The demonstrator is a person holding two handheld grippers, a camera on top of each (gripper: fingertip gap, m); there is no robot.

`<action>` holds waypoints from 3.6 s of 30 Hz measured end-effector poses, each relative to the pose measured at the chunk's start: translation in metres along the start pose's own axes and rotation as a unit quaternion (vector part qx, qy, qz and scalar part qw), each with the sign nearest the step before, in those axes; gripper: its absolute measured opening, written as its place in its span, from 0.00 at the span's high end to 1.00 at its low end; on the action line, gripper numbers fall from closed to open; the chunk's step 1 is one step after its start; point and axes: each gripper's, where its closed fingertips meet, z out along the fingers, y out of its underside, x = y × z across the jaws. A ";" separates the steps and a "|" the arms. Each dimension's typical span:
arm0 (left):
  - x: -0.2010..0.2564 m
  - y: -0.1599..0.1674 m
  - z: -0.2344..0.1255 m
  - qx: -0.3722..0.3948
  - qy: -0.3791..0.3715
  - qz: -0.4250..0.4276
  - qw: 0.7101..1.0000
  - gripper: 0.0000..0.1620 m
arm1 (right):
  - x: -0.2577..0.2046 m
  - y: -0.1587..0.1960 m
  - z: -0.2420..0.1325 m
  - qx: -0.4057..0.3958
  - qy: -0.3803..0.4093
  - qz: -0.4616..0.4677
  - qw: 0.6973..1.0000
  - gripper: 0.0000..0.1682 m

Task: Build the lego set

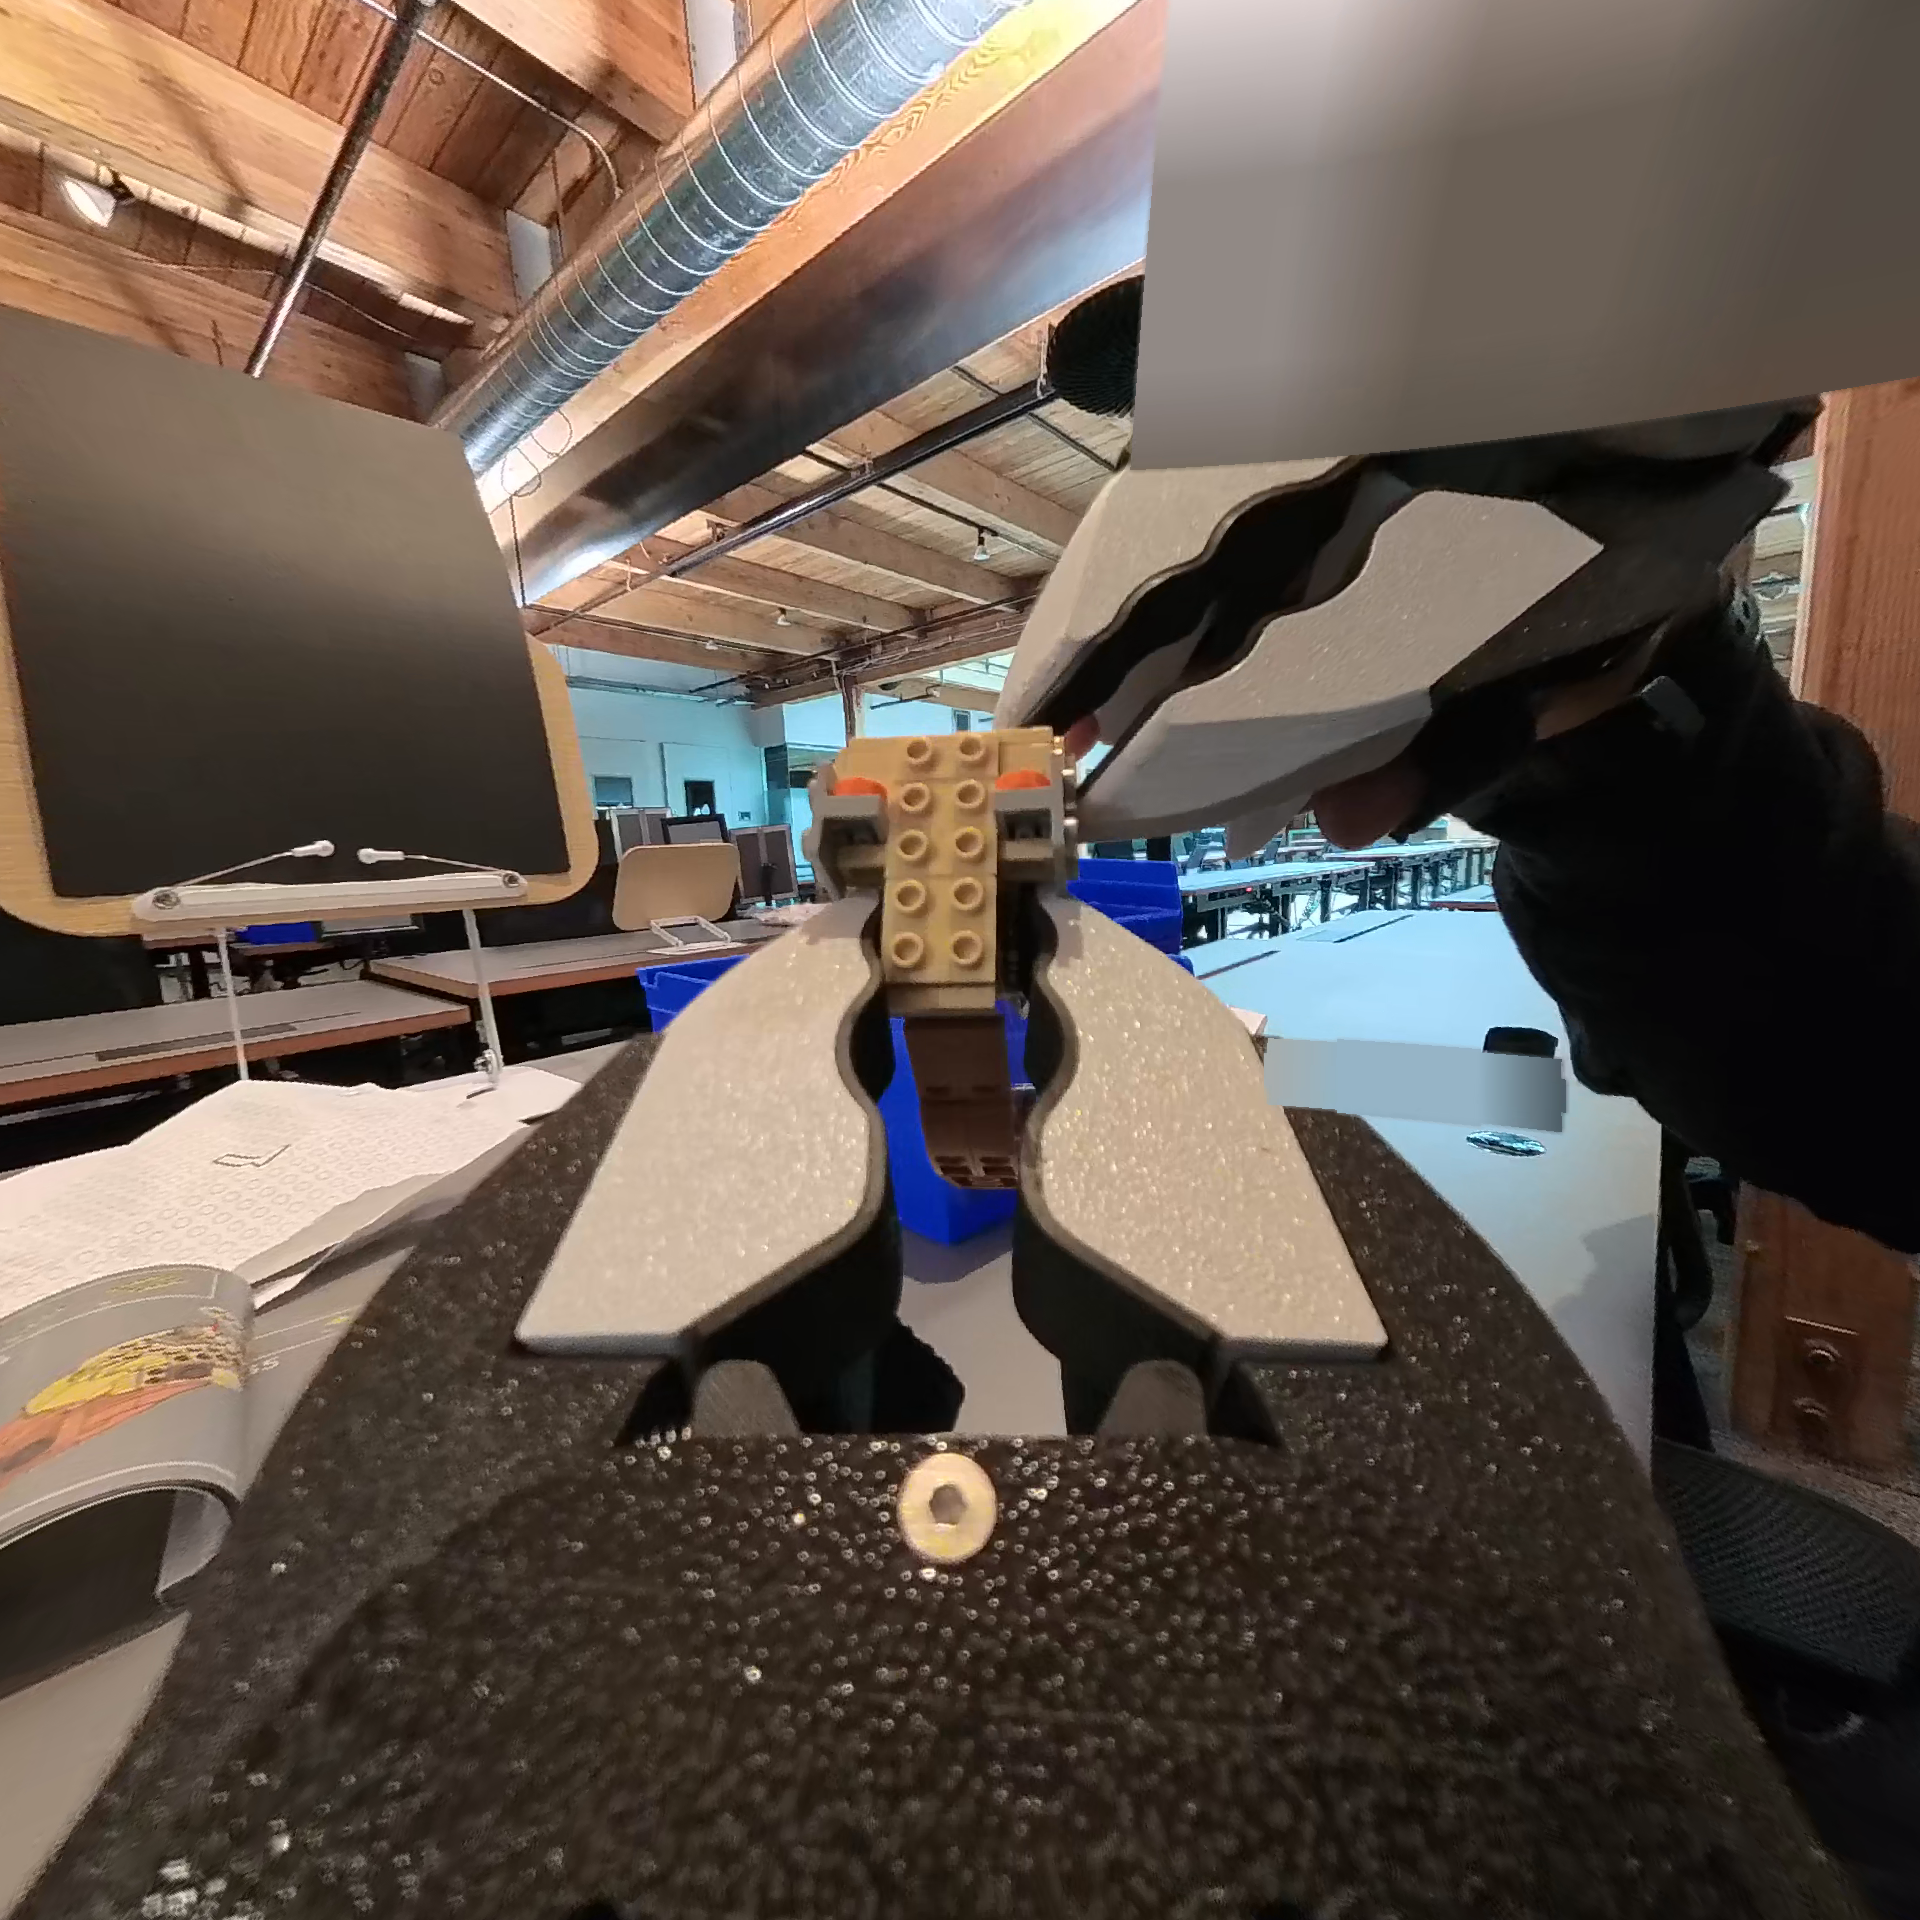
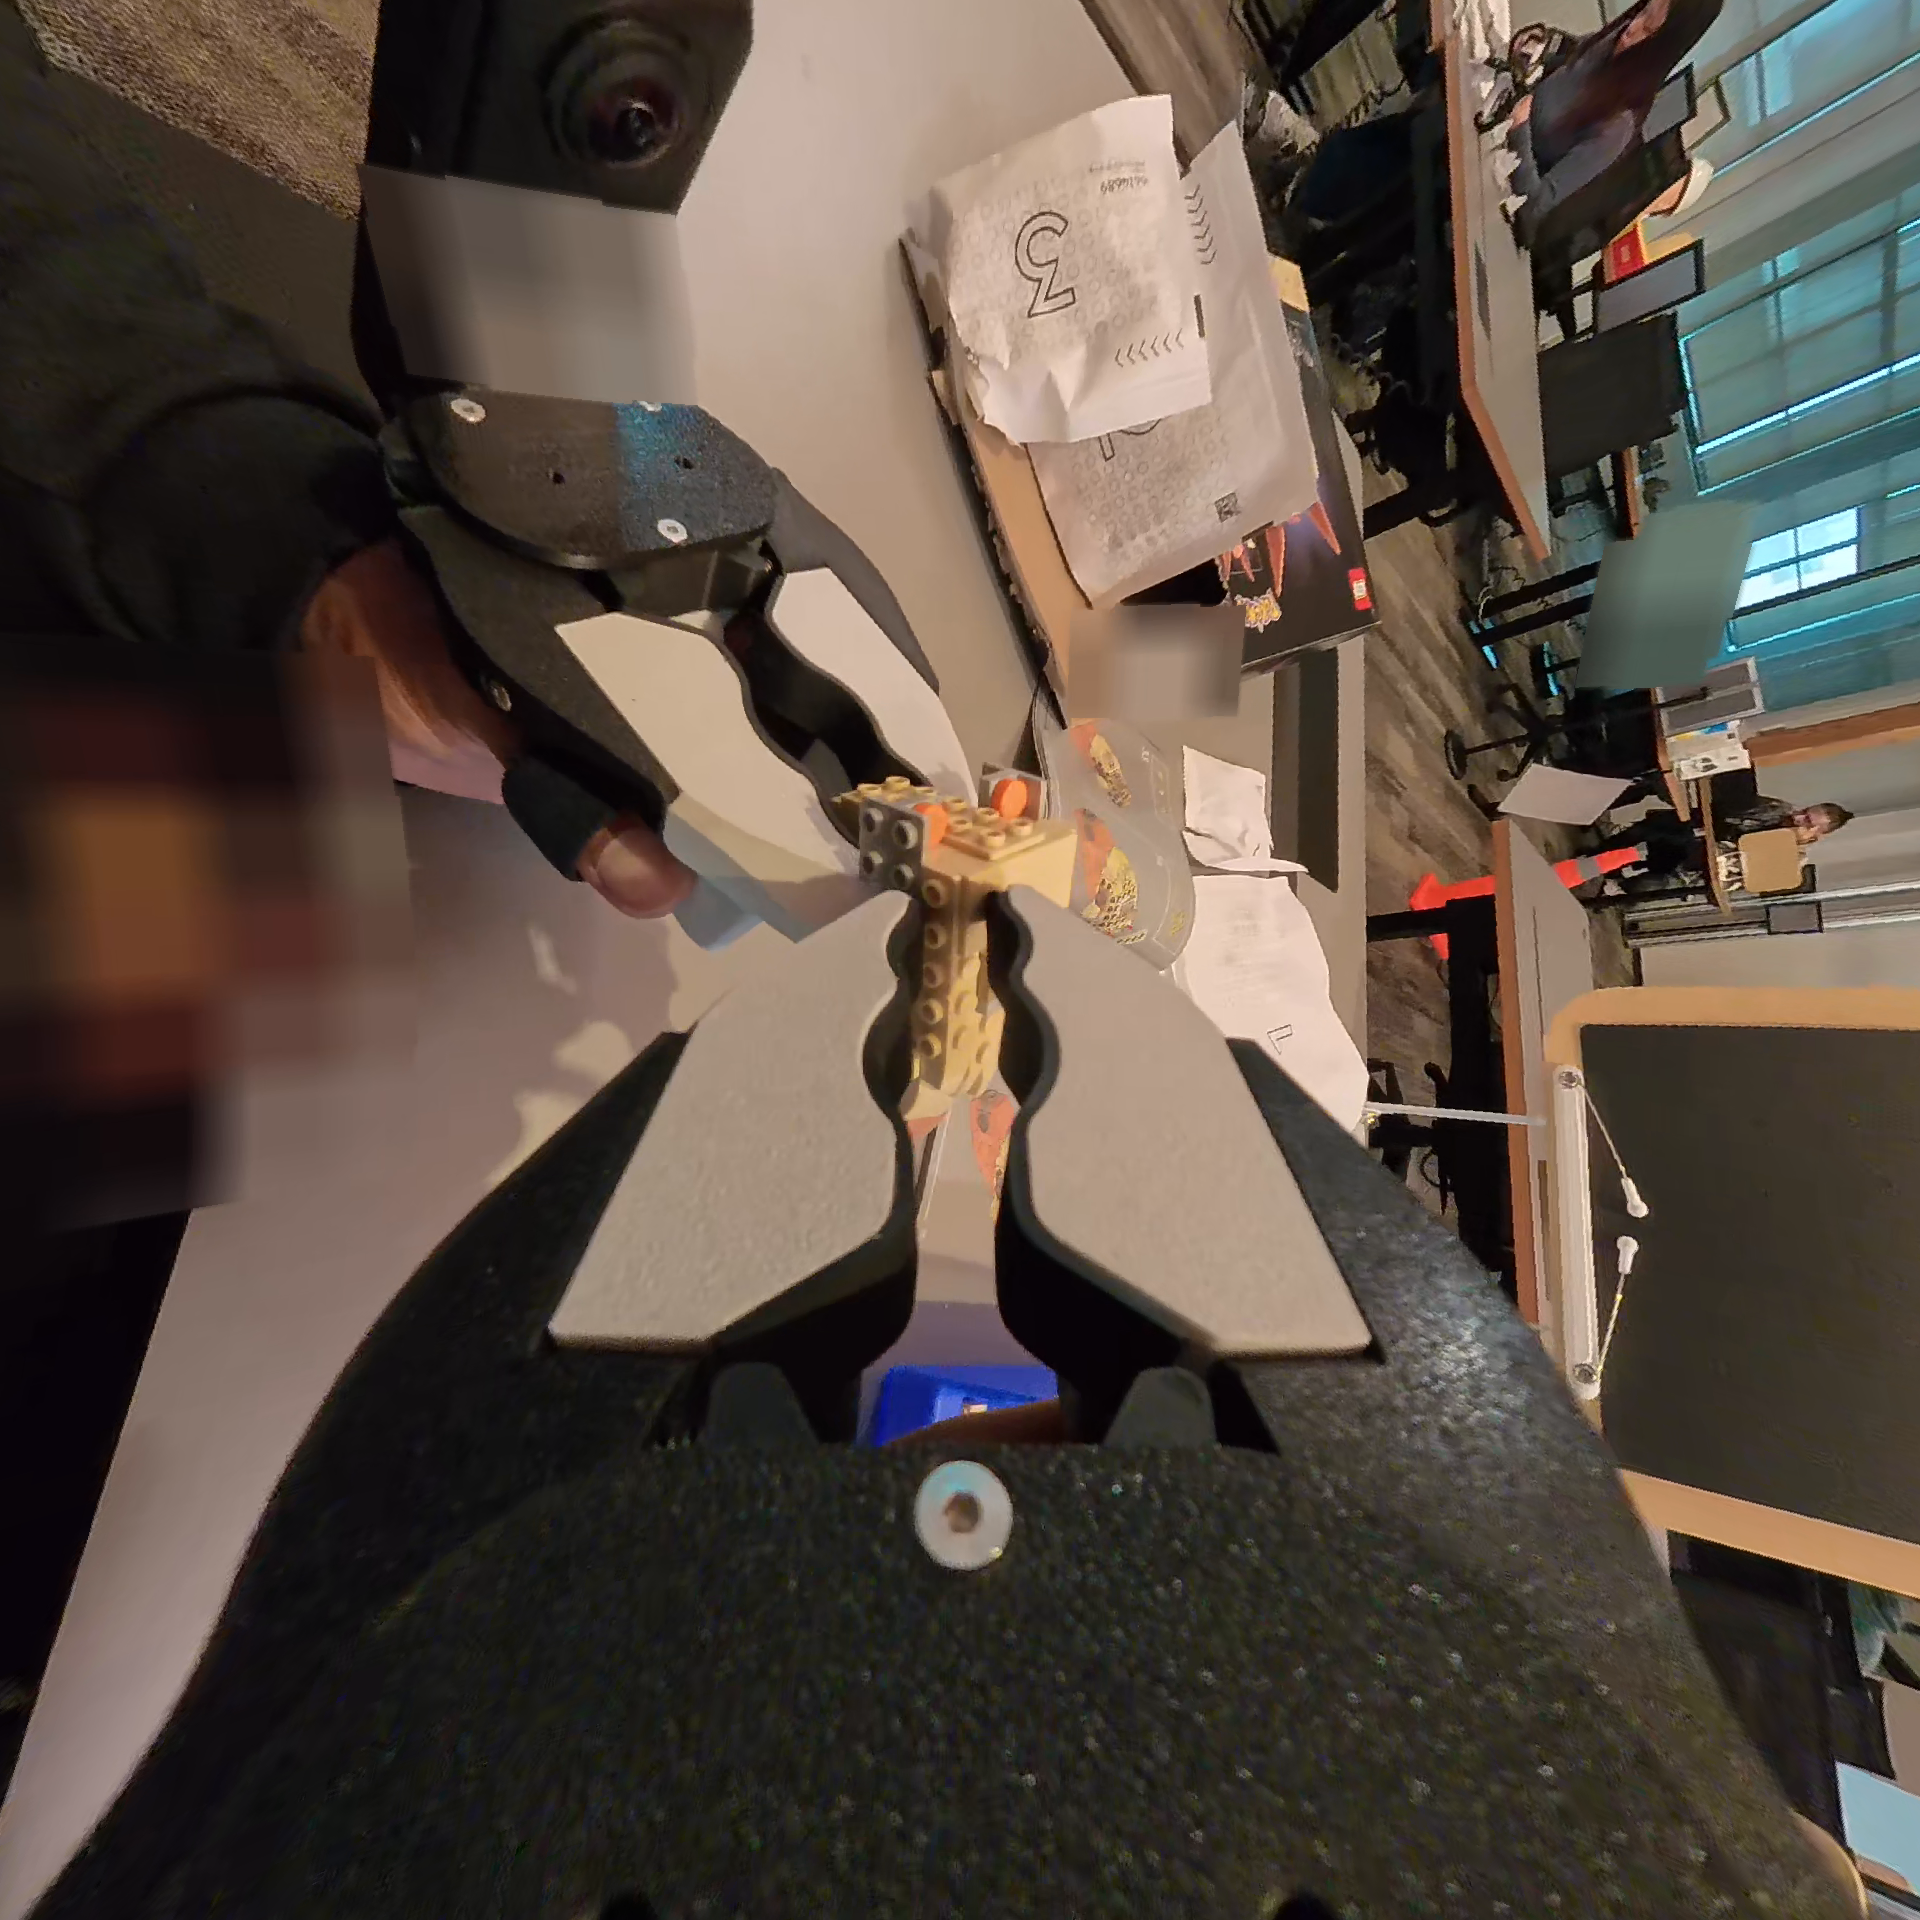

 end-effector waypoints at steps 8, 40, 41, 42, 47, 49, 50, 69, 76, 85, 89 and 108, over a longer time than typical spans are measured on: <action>0.001 -0.009 -0.003 0.027 0.012 -0.011 0.999 0.87 | 0.001 -0.008 -0.004 0.024 0.015 -0.003 1.000 0.93; 0.002 -0.013 -0.004 0.040 0.038 -0.004 0.998 0.87 | 0.024 -0.008 -0.040 0.168 0.054 0.083 0.981 0.79; -0.002 -0.014 -0.005 0.039 0.035 -0.009 0.999 0.87 | 0.027 -0.004 -0.043 0.196 0.056 0.111 0.973 0.80; -0.006 -0.013 -0.006 0.037 0.033 -0.018 0.999 0.87 | 0.031 0.003 -0.044 0.221 0.063 0.139 0.963 0.81; -0.022 -0.006 -0.013 0.016 0.032 -0.072 0.997 0.87 | 0.040 0.046 -0.027 0.297 0.060 0.268 0.914 0.86; -0.030 -0.006 -0.019 0.012 0.030 -0.085 0.996 0.87 | 0.038 0.059 -0.016 0.313 0.054 0.309 0.896 0.87; -0.035 -0.006 -0.021 0.009 0.025 -0.089 0.996 0.87 | 0.038 0.065 -0.010 0.318 0.057 0.326 0.889 0.88; -0.057 -0.033 -0.045 0.083 0.040 -0.143 0.985 0.87 | -0.010 0.079 0.052 0.282 -0.024 0.427 0.859 1.00; -0.072 -0.031 -0.035 0.084 0.039 -0.186 0.978 0.87 | -0.006 0.087 0.058 0.286 -0.038 0.469 0.835 1.00; -0.102 -0.038 0.004 0.033 0.078 -0.205 0.975 0.87 | -0.003 0.087 0.058 0.300 -0.038 0.465 0.832 1.00; -0.117 -0.041 0.037 0.060 0.149 -0.207 0.965 0.87 | 0.000 0.089 0.053 0.313 -0.030 0.467 0.826 1.00; -0.148 0.017 0.050 0.069 0.191 -0.305 0.931 0.87 | 0.010 0.103 0.049 0.316 -0.016 0.494 0.810 1.00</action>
